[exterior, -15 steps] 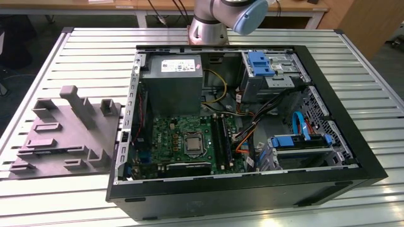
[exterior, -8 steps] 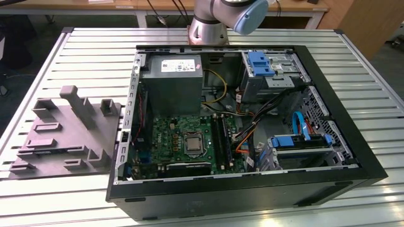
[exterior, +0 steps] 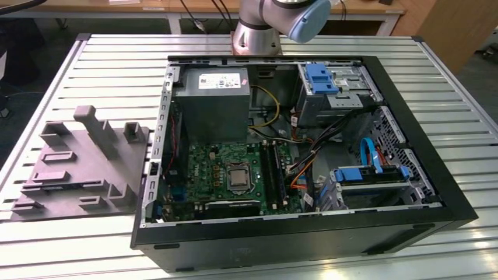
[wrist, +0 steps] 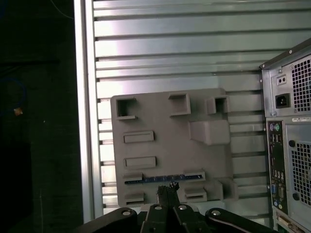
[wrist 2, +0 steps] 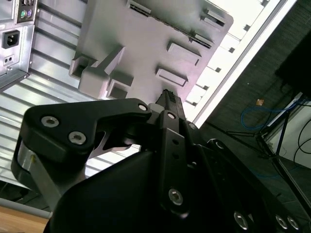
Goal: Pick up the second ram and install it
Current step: 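Reach for the second ram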
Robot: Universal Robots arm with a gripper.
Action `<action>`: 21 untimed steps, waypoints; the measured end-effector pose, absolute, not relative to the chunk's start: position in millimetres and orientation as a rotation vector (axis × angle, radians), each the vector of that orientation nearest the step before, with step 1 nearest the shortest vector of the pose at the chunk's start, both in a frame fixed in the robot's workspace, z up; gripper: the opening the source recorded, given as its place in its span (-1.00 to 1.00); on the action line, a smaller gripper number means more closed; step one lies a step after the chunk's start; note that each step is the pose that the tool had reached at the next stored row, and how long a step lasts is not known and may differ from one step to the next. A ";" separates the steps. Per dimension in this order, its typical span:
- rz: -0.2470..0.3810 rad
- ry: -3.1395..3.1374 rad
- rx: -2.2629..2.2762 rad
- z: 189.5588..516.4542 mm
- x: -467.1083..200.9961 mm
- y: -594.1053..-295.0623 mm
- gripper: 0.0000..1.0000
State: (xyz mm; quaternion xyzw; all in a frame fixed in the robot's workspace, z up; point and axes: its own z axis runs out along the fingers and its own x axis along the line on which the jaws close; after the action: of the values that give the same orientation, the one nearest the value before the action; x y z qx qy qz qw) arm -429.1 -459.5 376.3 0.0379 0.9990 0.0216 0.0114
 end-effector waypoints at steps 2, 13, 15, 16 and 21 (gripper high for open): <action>0.067 3.116 0.118 375.4 -429.1 -459.8 -0.80; 0.067 3.116 0.118 373.4 -429.1 -460.3 -0.80; 0.068 3.116 0.118 372.9 -429.1 -460.3 -0.80; 0.068 3.116 0.118 372.6 -429.1 -460.3 -0.80; 0.068 3.116 0.118 370.1 -429.1 -462.5 -0.80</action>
State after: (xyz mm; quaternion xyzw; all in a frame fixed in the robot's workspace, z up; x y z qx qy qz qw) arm -429.1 -462.5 370.1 0.0379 0.9990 0.0217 0.0115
